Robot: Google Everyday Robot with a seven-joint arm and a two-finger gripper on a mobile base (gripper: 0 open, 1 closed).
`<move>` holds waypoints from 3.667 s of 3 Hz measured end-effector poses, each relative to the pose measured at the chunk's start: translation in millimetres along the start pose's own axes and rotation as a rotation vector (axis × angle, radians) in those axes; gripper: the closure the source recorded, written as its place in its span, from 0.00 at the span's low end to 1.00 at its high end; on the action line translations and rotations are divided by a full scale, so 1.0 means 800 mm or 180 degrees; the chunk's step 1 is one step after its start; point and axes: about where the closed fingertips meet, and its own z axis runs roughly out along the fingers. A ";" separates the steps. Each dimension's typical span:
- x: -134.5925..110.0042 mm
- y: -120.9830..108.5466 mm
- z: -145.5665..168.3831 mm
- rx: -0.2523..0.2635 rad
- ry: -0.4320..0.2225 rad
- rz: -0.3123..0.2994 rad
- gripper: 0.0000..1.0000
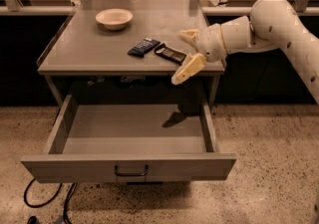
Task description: Place rxbar chocolate into top drawer
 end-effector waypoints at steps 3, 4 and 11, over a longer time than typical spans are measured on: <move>-0.019 -0.030 0.044 -0.0331 -0.0813 0.0235 0.00; -0.014 -0.040 0.053 -0.0170 -0.0314 0.0208 0.00; 0.111 -0.115 0.058 0.0548 0.1272 0.0994 0.00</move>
Offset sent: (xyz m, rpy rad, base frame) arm 0.0142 0.0329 -0.0012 0.1643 0.0621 0.0958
